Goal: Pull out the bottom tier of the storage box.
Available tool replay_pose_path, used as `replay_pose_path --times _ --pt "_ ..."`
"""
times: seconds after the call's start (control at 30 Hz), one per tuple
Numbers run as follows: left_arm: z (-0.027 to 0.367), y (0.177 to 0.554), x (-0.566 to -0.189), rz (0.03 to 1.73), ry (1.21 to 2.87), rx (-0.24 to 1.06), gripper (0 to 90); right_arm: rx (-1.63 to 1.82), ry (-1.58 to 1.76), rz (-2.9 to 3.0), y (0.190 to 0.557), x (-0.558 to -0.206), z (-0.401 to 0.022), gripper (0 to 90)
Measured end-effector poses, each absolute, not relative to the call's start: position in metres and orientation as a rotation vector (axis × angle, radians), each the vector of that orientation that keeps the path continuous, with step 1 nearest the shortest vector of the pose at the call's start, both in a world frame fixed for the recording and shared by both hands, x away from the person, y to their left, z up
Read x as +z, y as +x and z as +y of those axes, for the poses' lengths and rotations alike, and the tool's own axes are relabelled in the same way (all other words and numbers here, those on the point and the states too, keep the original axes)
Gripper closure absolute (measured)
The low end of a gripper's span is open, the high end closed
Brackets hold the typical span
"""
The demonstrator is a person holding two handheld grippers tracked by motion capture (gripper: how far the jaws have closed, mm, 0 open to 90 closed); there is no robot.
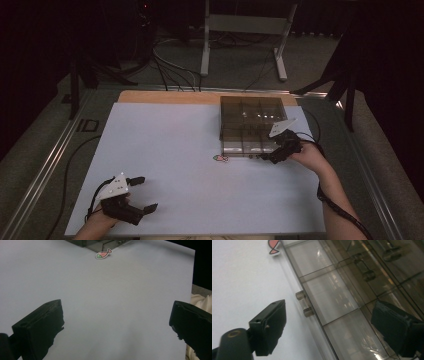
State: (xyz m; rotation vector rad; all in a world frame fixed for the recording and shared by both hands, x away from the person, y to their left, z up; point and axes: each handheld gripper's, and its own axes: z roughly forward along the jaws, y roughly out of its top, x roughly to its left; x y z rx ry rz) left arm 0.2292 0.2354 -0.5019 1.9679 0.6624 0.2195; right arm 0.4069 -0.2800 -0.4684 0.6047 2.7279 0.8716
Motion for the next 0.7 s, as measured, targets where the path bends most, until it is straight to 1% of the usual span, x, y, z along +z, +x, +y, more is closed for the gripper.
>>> replay_pose_path --times 0.37,0.7 --pt "0.235 0.229 -0.502 0.661 1.963 0.216 0.0 0.957 0.794 2.607 0.388 -0.463 -0.287 11.3" --pt "0.235 0.230 -0.502 0.658 1.963 0.215 0.0 1.048 0.908 2.456 0.364 -0.468 -0.288 11.4"
